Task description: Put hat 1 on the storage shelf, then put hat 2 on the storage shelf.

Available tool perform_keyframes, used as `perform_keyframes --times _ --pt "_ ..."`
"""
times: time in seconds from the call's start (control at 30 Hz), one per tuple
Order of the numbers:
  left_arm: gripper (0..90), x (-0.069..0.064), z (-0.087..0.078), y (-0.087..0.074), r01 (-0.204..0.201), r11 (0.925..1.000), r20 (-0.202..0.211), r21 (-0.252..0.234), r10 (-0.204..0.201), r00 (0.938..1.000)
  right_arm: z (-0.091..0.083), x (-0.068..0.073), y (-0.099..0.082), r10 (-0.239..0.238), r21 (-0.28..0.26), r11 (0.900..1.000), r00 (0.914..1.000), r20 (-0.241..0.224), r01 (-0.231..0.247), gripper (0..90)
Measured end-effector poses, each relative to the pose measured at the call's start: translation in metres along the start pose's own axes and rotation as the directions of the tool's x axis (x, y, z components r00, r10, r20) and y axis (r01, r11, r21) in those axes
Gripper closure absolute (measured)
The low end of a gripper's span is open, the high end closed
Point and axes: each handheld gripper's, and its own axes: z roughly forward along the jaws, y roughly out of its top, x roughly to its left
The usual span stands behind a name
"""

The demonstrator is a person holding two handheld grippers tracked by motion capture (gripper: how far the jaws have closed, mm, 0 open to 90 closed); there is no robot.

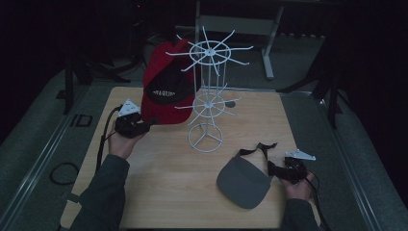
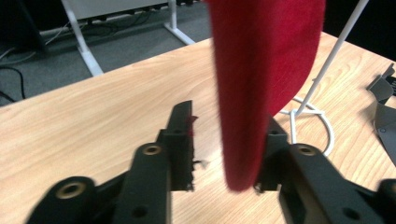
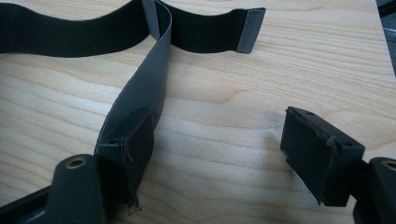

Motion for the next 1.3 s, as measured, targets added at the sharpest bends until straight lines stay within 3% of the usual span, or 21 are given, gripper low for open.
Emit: perform_keyframes --times 0.27,0.67,0.93,1.03,1.3 --pt "58.0 -0.001 -0.01 -0.012 0.013 0.9997 -0.02 0.019 -0.013 0.9997 0.0 0.0 0.0 0.0 0.0 1.0 1.0 0.0 0.0 25.7" --pt "57.3 0.001 -0.018 -0.036 0.024 0.9977 -0.035 0.063 -0.022 0.9991 0.0 0.0 0.0 0.0 0.0 1.0 1.0 0.0 0.0 25.7" --pt "57.3 0.001 -0.013 -0.046 0.026 0.9953 -0.051 0.093 -0.021 0.9985 0.0 0.0 0.0 0.001 0.0 1.0 1.0 0.0 -0.001 25.7" --pt "57.3 -0.003 -0.008 -0.052 0.006 0.993 -0.072 0.118 0.003 0.9974 0.0 0.0 0.0 0.0 -0.001 1.0 1.0 0.0 0.0 25.6" --pt "57.2 -0.008 -0.001 -0.067 -0.005 0.9892 -0.089 0.147 0.018 0.9959 0.0 0.0 0.0 0.0 -0.001 1.0 1.0 0.0 0.0 25.7"
